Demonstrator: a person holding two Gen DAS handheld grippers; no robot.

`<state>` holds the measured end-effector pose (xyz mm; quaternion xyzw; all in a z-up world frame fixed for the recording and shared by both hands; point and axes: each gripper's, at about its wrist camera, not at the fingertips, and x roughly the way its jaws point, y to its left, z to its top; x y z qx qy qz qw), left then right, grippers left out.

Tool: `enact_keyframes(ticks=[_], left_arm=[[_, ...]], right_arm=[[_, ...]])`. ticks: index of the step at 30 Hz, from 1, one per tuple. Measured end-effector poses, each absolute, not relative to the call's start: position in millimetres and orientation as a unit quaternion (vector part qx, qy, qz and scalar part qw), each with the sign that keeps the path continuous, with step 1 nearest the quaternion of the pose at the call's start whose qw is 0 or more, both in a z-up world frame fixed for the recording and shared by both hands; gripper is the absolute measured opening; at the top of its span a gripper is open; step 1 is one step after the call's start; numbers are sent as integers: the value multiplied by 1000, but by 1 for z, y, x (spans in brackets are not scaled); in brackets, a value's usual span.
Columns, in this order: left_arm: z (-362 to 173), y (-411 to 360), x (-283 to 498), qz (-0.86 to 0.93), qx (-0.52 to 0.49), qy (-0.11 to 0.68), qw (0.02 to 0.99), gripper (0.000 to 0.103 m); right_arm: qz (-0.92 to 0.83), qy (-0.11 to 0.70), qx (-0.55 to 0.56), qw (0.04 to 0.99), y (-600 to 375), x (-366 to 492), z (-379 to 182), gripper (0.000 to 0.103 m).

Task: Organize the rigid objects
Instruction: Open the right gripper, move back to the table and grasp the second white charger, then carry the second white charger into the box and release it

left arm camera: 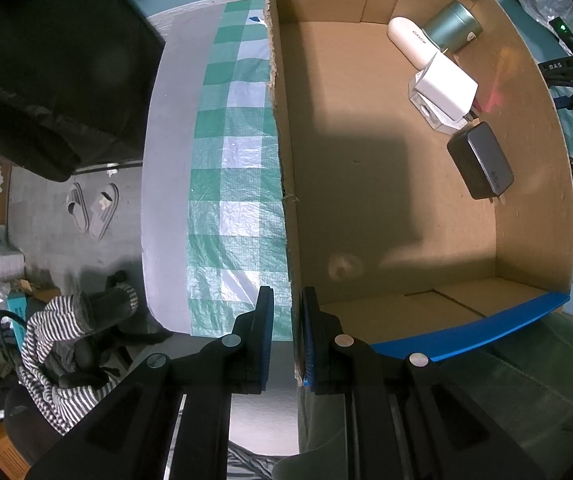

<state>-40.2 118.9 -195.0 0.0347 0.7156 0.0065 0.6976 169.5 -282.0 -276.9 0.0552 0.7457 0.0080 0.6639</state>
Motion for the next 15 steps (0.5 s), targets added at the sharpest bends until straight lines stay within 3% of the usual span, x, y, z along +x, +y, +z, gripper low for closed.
enact_keyframes(ticks=[15], left_arm=[[-196,120,-41,5,33,715,698,14]], right_arm=[[3,733,37,679,-282,161,-279,58]])
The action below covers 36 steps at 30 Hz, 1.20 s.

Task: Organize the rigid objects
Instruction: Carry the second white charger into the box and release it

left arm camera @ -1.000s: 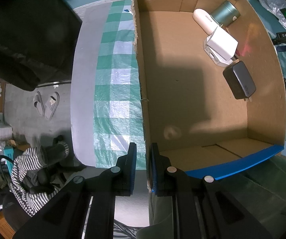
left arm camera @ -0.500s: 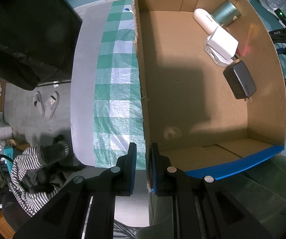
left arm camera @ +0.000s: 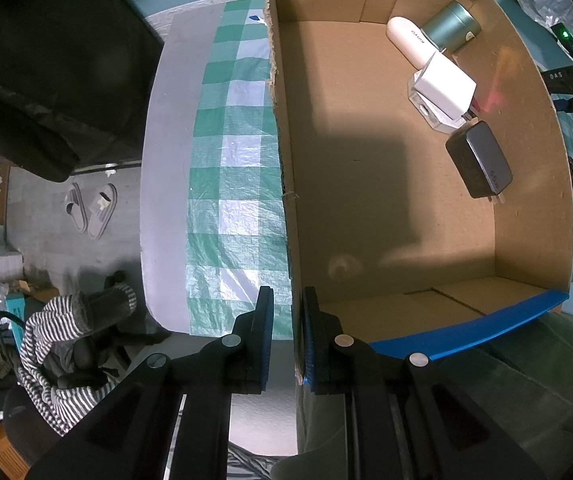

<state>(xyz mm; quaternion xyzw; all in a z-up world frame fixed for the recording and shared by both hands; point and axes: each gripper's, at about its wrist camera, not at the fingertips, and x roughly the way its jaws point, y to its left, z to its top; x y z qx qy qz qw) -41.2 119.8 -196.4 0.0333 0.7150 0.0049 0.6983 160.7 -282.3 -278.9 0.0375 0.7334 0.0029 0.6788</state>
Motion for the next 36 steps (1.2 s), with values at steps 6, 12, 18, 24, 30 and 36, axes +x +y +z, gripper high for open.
enact_keyframes(ticks=[6,12,18,24,30,36], left_arm=[[-197,120,-42,4,35,715,698,14],[-199,118,-42,1,38,715,699,14],[-199,117,-42,1,38,714,699,14],[-199,117,-42,1,39,714,699,14],[-198,117,-42,2,37,713,700,14],[-198,118,-43,2,37,713,700,14]], right_arm=[[35,728,15,685,-274,150,-264,58],[67,718,-4,693,-259,139,-244,58],[104,707,-21,699,-237,131,-217,58],[144,691,-42,707,-215,125,-188,58],[184,675,-72,711,-190,121,-162,58],[221,659,-110,711,-170,115,-141,58]])
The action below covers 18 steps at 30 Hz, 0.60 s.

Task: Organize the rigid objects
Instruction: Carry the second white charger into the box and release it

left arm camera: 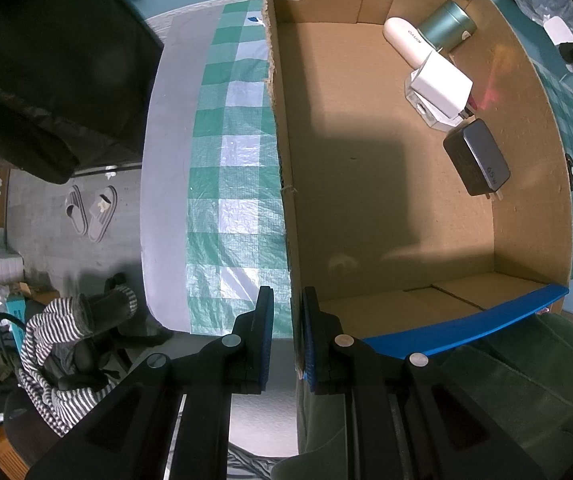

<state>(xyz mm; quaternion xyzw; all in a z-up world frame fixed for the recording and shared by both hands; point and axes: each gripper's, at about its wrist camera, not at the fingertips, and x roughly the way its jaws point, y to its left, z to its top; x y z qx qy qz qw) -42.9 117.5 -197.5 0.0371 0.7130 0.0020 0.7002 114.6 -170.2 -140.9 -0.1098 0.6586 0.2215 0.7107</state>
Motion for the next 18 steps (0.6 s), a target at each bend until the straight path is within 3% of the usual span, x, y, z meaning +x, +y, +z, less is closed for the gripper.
enact_keyframes(ticks=[18], left_arm=[[-198,118,-43,2,34,713,701,14]], right_arm=[[294,623,-202,696,-108,99,-113,58]])
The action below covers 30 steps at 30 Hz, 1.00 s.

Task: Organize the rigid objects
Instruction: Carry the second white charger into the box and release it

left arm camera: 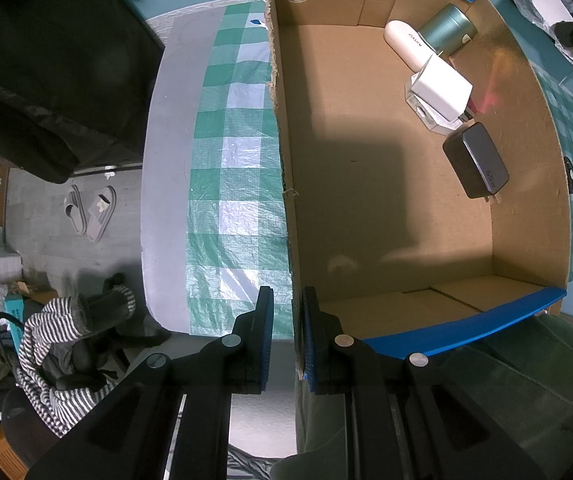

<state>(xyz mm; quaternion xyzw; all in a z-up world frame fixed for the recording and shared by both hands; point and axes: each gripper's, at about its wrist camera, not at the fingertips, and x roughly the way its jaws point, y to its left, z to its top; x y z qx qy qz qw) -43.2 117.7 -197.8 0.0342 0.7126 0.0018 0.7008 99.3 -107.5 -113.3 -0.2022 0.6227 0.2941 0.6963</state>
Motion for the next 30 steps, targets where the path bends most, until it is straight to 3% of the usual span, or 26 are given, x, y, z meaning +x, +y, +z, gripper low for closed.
enact_keyframes(ticks=[22,30], left_arm=[[-197,118,-43,1,33,712,702,14],[-197,118,-42,0,35,712,701,14]], right_arm=[[344,607,-358,620,-41,77,-175,58],[341,617,-368,606,-41,76,-196,58]])
